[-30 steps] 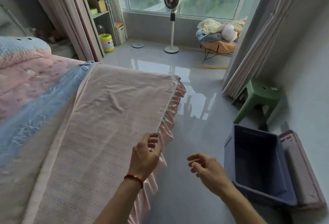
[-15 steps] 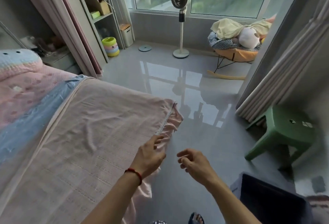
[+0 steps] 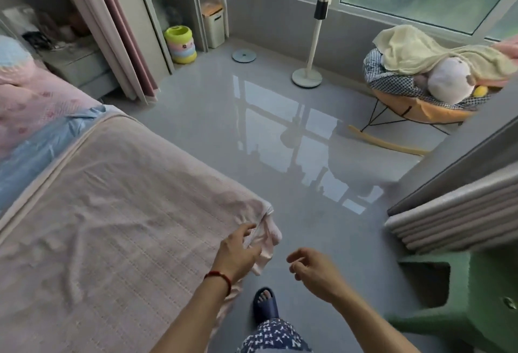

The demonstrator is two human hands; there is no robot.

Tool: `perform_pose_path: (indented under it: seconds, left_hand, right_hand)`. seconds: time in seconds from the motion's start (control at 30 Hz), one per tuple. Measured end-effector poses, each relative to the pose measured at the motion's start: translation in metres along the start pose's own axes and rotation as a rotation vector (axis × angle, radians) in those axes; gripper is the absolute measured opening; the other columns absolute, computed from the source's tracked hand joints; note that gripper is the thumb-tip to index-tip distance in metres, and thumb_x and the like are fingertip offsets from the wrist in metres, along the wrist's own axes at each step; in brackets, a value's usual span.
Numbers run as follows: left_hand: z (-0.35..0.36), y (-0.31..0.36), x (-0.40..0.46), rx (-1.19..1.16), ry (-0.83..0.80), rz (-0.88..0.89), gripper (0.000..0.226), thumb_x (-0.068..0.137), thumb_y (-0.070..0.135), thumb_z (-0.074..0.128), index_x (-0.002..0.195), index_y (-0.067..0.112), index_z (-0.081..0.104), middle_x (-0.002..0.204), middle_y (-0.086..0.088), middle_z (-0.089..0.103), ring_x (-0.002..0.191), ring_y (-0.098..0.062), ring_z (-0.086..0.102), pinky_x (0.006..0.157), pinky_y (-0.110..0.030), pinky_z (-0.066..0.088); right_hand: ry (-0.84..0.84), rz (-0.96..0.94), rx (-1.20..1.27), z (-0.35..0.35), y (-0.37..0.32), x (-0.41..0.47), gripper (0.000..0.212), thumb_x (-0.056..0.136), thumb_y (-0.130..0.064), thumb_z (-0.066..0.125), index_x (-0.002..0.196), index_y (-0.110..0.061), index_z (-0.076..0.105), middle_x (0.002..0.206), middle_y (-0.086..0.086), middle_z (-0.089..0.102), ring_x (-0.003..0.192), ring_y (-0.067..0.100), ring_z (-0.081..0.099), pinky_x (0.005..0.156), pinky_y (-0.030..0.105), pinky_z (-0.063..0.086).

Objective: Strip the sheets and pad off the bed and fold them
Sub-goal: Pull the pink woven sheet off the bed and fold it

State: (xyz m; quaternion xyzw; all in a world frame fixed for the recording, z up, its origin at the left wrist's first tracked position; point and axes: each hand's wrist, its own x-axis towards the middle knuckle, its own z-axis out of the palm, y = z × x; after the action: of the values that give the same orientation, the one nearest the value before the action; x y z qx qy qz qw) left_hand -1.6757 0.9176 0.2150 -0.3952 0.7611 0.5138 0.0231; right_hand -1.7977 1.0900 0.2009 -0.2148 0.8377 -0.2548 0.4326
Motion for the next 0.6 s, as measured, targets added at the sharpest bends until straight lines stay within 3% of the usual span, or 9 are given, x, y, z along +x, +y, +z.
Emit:
perform_pose_path:
  seconds: [0.1,0.23,0.37,0.47,0.6]
  left_hand:
    - [-0.003,0.029,0.069,0.003,0.058,-0.060,0.042,0.092,0.028,0.063,0.134,0.023,0.059,0.129,-0.001,0.064,0.118,-0.020,0.060,0.101,-0.034,0.048]
    - [-0.015,0.073,0.136,-0.009,0.185,-0.102,0.043,0.089,0.018,0.062,0.131,0.024,0.061,0.131,0.000,0.064,0.124,-0.021,0.058,0.105,-0.030,0.045]
    - [-0.048,0.108,0.210,-0.001,0.386,-0.189,0.045,0.087,0.018,0.067,0.131,0.022,0.062,0.134,-0.004,0.063,0.126,-0.024,0.055,0.107,-0.033,0.043]
    - [-0.073,0.129,0.233,-0.030,0.508,-0.335,0.048,0.089,0.023,0.065,0.136,0.026,0.058,0.142,-0.008,0.057,0.129,-0.027,0.052,0.107,-0.035,0.044]
    - [-0.105,0.165,0.236,-0.155,0.676,-0.426,0.049,0.096,0.023,0.060,0.143,0.028,0.051,0.150,0.000,0.049,0.134,-0.023,0.050,0.107,-0.034,0.045]
  right_hand:
    - [-0.049,-0.023,-0.095,-0.048,-0.018,0.063,0.021,0.093,-0.023,0.056,0.107,-0.030,0.070,0.096,-0.007,0.073,0.083,0.009,0.070,0.082,0.035,0.060]
    - [-0.068,-0.092,-0.130,-0.099,-0.056,0.144,0.020,0.090,-0.018,0.058,0.096,-0.033,0.070,0.089,-0.006,0.075,0.078,0.009,0.070,0.078,0.034,0.059]
    - [-0.221,-0.206,-0.138,-0.150,-0.111,0.248,0.022,0.090,-0.014,0.055,0.098,-0.028,0.070,0.088,-0.005,0.076,0.073,0.007,0.071,0.068,0.026,0.056]
    - [-0.318,-0.271,-0.188,-0.184,-0.143,0.301,0.025,0.087,-0.006,0.055,0.093,-0.025,0.070,0.085,0.000,0.076,0.069,0.008,0.070,0.065,0.029,0.055]
    - [-0.471,-0.402,-0.296,-0.224,-0.209,0.349,0.023,0.092,-0.007,0.055,0.096,-0.025,0.070,0.087,-0.003,0.075,0.068,0.005,0.069,0.058,0.018,0.050]
